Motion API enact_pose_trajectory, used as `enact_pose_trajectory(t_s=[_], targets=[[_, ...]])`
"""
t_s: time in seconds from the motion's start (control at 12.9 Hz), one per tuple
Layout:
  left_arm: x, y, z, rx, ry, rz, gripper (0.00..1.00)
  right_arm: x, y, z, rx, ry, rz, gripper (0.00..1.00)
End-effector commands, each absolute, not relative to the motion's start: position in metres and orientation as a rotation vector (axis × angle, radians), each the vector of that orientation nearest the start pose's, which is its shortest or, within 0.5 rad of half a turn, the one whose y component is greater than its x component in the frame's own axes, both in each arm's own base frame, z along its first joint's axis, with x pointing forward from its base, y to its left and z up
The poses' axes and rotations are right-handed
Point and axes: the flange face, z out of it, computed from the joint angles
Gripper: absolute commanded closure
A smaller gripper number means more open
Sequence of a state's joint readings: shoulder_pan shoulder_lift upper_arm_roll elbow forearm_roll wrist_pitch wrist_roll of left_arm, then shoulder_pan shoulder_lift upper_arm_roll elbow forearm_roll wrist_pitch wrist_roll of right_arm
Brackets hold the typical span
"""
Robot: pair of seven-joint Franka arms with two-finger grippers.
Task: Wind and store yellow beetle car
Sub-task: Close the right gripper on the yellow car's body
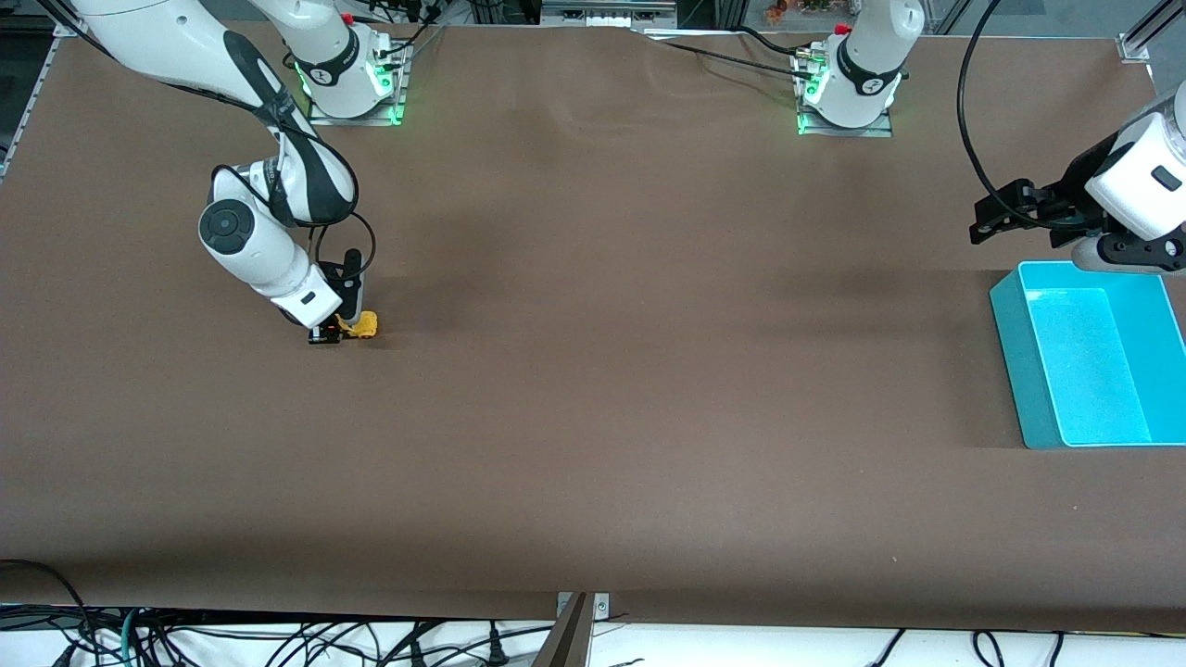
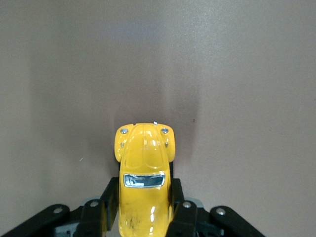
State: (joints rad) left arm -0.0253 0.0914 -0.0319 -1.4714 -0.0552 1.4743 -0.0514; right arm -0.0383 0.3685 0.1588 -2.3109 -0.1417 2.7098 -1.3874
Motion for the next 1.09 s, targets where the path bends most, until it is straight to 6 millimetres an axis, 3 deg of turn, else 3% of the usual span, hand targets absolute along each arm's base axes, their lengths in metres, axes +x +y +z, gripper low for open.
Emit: enact_pose_trajectory(t_s=[0.0, 0.23, 0.54, 0.85, 1.01], targets=[[0.574, -0.035, 0.615, -3.187, 0.041, 0.125, 0.00, 0.506, 0.067, 0.174, 2.190, 2.289, -0.080, 0.95], [0.574, -0.035, 0.615, -3.187, 0.041, 0.125, 0.00, 0.503, 0.066, 0.167, 2.160, 2.332, -0.100, 0.94], [0.574, -0.035, 0.615, -3.187, 0.041, 0.125, 0.00, 0.494, 0.040, 0.147, 2.206, 2.315, -0.166, 0.94], [0.574, -0.035, 0.615, -3.188, 0.041, 0.126, 0.00, 0.494, -0.010, 0.144, 2.171, 2.334, -0.203, 0.94], [0.574, -0.035, 0.615, -3.187, 0.041, 0.125, 0.00, 0.487, -0.034, 0.129, 2.150, 2.372, -0.251, 0.94]])
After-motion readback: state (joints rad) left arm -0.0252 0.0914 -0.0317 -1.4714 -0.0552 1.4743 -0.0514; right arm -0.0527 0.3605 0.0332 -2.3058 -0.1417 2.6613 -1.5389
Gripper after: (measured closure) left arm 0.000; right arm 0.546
